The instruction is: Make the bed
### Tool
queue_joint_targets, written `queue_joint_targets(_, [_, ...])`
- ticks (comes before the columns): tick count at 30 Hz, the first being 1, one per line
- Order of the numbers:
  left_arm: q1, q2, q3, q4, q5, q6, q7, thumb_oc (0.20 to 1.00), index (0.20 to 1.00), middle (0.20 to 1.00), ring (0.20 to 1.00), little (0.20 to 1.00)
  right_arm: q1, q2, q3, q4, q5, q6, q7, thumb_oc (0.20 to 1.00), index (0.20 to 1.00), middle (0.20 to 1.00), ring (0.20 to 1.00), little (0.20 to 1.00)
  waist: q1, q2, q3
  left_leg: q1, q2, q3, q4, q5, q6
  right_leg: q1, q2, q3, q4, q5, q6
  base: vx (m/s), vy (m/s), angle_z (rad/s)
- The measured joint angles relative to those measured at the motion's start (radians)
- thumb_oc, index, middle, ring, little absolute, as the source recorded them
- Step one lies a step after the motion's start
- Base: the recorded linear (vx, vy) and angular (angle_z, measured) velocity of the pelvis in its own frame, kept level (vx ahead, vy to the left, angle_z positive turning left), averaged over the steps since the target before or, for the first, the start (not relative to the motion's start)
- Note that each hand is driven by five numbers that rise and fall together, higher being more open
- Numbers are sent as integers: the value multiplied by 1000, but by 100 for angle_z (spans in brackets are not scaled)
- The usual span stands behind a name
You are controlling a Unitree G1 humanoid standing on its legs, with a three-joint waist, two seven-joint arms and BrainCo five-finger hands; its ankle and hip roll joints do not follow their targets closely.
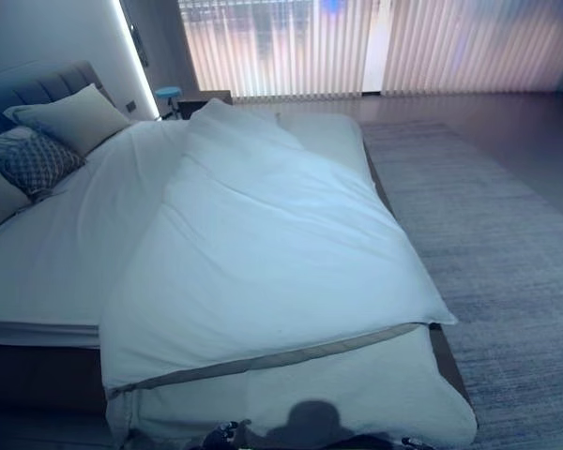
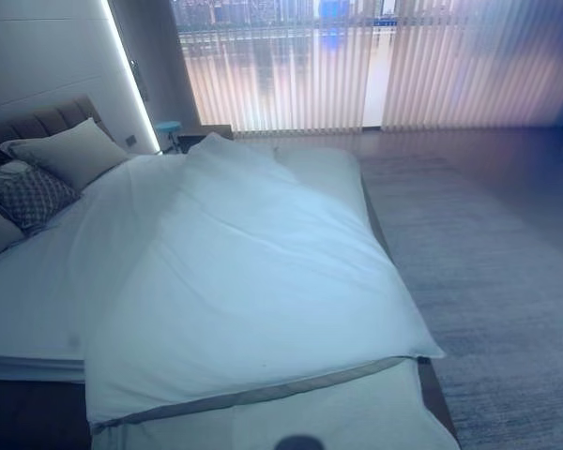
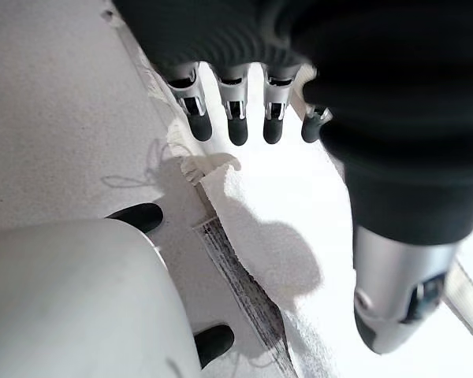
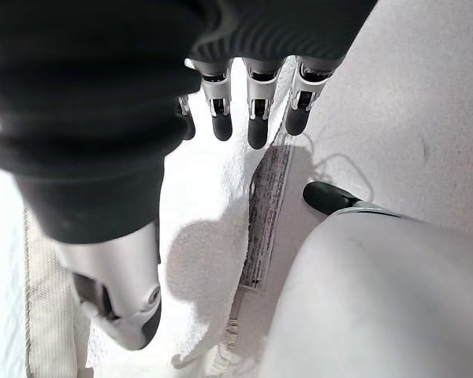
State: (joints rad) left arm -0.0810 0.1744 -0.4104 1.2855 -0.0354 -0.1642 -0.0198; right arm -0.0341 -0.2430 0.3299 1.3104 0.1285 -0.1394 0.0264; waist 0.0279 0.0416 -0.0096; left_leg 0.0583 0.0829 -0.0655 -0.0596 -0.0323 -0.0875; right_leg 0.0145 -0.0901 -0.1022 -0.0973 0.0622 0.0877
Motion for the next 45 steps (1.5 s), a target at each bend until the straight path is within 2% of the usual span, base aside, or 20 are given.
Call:
queue_joint_targets(4, [6, 0, 1, 0, -34, 0, -1, 1000, 1000, 1000, 1000, 1000, 2, 0, -3, -2, 2, 0, 0, 1000, 1000, 1000, 1000, 1000, -15, -6, -3, -1, 0, 1, -1, 0, 0, -2, 0, 1, 0, 0, 0, 0, 0, 0])
queue_joint_targets(10, [3, -1, 50, -1, -179, 0, -7, 1000, 1000, 1000, 1000, 1000, 25, -4, -5, -2, 42, -1, 0, 1000, 1000, 1000, 1000, 1000, -20, -18, 2, -35, 1, 5, 2, 1, -1, -37, 2, 9, 2, 3, 1, -46, -23, -3])
queue_joint_targets(14, [-30, -7, 50, -3, -294, -3, -8, 1000, 1000, 1000, 1000, 1000, -6, -6, -27, -8, 102, -8, -13, 1000, 1000, 1000, 1000, 1000, -40, -28, 64, -86, -4, 8, 36, 4, -7, -95, -2, 17, 40, 6, 1, -239, 13, -7])
queue_joint_targets(16, [-79, -15, 67, -7, -361, -7, -8, 1000, 1000, 1000, 1000, 1000, -51, -8, -28, -9, 128, -9, -22, 1000, 1000, 1000, 1000, 1000, -40, -38, 118, -131, -9, 14, 60, 5, -7, -155, -5, 30, 83, 7, 1, -240, 24, -14])
queue_joint_targets(19, [-189, -34, 83, -23, -518, -21, 2, 1000, 1000, 1000, 1000, 1000, -130, -11, -31, -14, 179, -13, -37, 1000, 1000, 1000, 1000, 1000, -42, -52, 205, -255, -29, 12, 133, 3, -4, -306, -25, 40, 208, -28, 10, -104, 8, -5])
queue_joint_targets(21, [-213, -41, 84, -30, -538, -22, 2, 1000, 1000, 1000, 1000, 1000, -137, -7, -46, -15, 181, -13, -38, 1000, 1000, 1000, 1000, 1000, -44, -51, 224, -256, -31, 8, 131, 7, -3, -308, -26, 42, 213, -28, 10, -250, 15, 3])
queue_joint_targets(22, [-238, -60, 128, -47, -596, -22, 8, 1000, 1000, 1000, 1000, 1000, -141, -6, -43, -31, 204, -14, -49, 1000, 1000, 1000, 1000, 1000, -55, -69, 236, -303, -39, 22, 203, 0, -4, -365, -32, 39, 289, -41, 12, -264, 18, 6])
queue_joint_targets(23, [-281, -56, 160, -54, -681, -35, 25, 1000, 1000, 1000, 1000, 1000, -164, -4, -44, -53, 239, -20, -58, 1000, 1000, 1000, 1000, 1000, -62, -82, 247, -384, -59, 38, 290, -23, 14, -432, -42, 39, 357, -87, -8, -28, 5, 15])
queue_joint_targets(24, [-297, -59, 161, -53, -712, -41, 31, 1000, 1000, 1000, 1000, 1000, -185, -7, -49, -52, 252, -24, -62, 1000, 1000, 1000, 1000, 1000, -69, -69, 259, -407, -60, 27, 298, -56, 9, -454, -35, 39, 384, -95, -7, -81, 5, 12])
queue_joint_targets(26, [-332, -71, 161, -58, -751, -44, 43, 1000, 1000, 1000, 1000, 1000, -195, -7, -57, -78, 278, -33, -75, 1000, 1000, 1000, 1000, 1000, -84, -85, 275, -425, -70, 29, 314, -43, 9, -487, -33, 65, 421, -95, 0, -135, 26, -2])
queue_joint_targets(27, [-356, -79, 189, -74, -815, -51, 64, 1000, 1000, 1000, 1000, 1000, -180, -13, -59, -130, 311, -41, -93, 1000, 1000, 1000, 1000, 1000, -94, -86, 276, -495, -73, 31, 379, -78, 16, -545, -38, 65, 469, -124, -3, -72, 29, 2])
queue_joint_targets(29, [-397, -79, 218, -97, -882, -62, 87, 1000, 1000, 1000, 1000, 1000, -195, -9, -61, -169, 340, -46, -110, 1000, 1000, 1000, 1000, 1000, -96, -97, 291, -568, -75, 33, 421, -81, 11, -618, -38, 76, 505, -118, -8, -52, 38, 0])
queue_joint_targets(34, [-499, -85, 263, -127, -964, -68, 130, 1000, 1000, 1000, 1000, 1000, -241, -1, -42, -213, 355, -51, -130, 1000, 1000, 1000, 1000, 1000, -123, -110, 324, -624, -78, 40, 468, -90, 14, -670, -38, 89, 531, -110, -9, -19, 37, -5])
queue_joint_targets(39, [-581, -84, 297, -192, -1054, -106, 168, 1000, 1000, 1000, 1000, 1000, -246, -2, -33, -290, 365, -53, -139, 1000, 1000, 1000, 1000, 1000, -138, -121, 339, -652, -78, 45, 487, -93, 14, -697, -37, 96, 545, -109, -8, 3, 0, -2])
queue_joint_targets(45, [-665, -43, 405, -188, -1148, -144, 218, 1000, 1000, 1000, 1000, 1000, -233, -6, 4, -373, 376, -58, -142, 1000, 1000, 1000, 1000, 1000, -178, -144, 350, -685, -68, 52, 498, -95, 10, -730, -26, 107, 544, -101, -12, 10, -4, -5])
